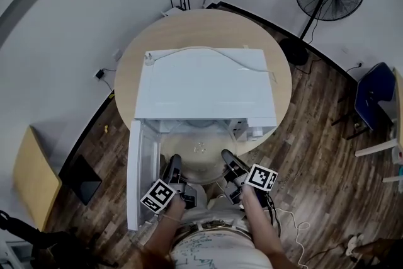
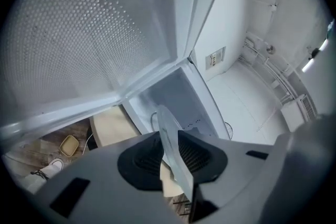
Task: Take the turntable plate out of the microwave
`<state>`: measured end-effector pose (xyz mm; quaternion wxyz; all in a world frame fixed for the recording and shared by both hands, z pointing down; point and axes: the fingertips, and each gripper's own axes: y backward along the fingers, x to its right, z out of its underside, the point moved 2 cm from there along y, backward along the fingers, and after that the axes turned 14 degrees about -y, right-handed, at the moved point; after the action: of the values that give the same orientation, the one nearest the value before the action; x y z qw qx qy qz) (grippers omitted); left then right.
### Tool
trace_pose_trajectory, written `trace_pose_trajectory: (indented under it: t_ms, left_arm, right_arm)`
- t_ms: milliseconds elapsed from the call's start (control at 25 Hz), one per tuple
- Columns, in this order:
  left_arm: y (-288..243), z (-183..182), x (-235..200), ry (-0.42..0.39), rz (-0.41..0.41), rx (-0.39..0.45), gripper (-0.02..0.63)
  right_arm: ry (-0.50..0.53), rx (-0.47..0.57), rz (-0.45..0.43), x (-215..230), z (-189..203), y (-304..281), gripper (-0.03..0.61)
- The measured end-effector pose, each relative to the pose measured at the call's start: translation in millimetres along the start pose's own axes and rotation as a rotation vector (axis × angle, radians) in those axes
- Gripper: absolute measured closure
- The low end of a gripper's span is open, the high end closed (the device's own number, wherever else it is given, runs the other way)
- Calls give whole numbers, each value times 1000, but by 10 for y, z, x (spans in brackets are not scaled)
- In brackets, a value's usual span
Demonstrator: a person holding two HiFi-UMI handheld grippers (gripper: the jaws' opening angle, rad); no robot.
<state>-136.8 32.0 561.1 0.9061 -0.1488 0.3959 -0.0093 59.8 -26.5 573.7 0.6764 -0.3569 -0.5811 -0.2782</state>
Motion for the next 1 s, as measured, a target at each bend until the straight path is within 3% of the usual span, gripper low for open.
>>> trace_pose_trajectory:
  t_ms: [800,840,960,1000]
  left_arm:
    - [602,-9,631,-3,116,10,535]
    - [624,-23,685,21,127,16,535]
    - [690,-27,856,198,161,47,535]
    - [718,-50,879,207,161,50,537]
  right_arm:
    - [20,59,-76,-557,218,763,522]
    - [24,63,-79,-608,219,791,522]
    - [35,72,-86,-752,237,862,520]
    - [43,74,-89,-799,243,877,520]
